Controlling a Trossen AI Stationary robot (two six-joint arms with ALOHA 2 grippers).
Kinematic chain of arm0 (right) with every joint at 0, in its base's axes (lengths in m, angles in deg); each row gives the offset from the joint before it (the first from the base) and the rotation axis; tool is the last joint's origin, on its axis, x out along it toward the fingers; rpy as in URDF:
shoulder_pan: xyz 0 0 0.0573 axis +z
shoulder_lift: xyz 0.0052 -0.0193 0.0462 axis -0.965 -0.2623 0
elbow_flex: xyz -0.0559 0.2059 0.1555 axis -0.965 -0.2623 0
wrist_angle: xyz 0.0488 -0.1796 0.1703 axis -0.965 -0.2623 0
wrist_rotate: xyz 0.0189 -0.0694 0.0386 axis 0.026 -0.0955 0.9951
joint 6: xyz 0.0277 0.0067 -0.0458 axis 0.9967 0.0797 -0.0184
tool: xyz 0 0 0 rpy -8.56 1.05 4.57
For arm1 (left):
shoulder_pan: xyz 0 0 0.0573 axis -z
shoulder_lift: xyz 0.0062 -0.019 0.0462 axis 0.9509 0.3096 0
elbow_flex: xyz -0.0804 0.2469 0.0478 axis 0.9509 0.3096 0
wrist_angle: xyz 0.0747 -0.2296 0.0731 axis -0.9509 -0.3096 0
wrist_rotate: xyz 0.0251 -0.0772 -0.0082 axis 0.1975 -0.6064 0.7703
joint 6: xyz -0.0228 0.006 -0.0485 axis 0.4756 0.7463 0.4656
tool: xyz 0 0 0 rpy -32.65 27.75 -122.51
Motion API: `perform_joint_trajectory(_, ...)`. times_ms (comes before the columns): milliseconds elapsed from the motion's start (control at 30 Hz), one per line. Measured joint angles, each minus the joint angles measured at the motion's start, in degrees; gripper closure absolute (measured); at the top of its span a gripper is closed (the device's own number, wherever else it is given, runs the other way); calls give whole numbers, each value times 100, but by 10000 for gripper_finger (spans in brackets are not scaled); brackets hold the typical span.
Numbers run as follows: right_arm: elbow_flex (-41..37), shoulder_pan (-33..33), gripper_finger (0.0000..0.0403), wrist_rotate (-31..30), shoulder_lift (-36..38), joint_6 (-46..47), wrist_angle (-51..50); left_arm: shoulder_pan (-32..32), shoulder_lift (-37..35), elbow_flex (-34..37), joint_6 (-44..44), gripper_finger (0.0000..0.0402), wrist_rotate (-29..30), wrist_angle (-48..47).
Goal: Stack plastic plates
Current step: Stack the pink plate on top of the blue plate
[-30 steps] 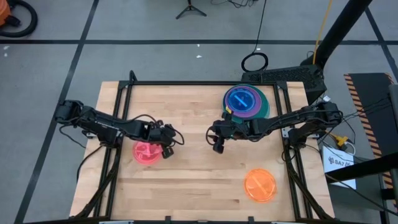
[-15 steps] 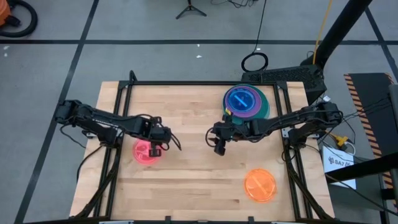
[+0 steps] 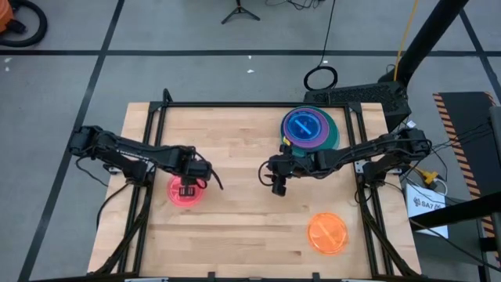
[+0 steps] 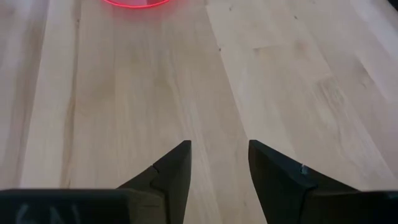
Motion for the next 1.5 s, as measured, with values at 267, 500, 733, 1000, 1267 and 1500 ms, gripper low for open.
perform_joint_trajectory(267, 0, -2, 248, -1, 0, -377, -1, -154, 0, 663, -14, 229, 38, 659)
perform_joint_trajectory(500, 0, -120, 248, -7, 2, -650, 44, -335, 0, 812, -187, 229, 17, 942)
perform_joint_trajectory(733, 0, -270, 248, -4, 2, -771, 67, -596, 22, 812, -260, 229, -182, 981)
perform_joint_trajectory(1000, 1, -394, 248, 2, 2, -1026, 220, -822, 199, 812, -343, 229, -261, 1030)
perform_joint_trajectory(1267, 2, -435, 248, -20, 182, -1294, -201, -923, 563, 812, -510, 229, -514, 1127)
perform_joint_trajectory(1500, 6, -435, 248, -347, 1101, -797, -1631, -923, 752, 812, -723, 229, -527, 1377)
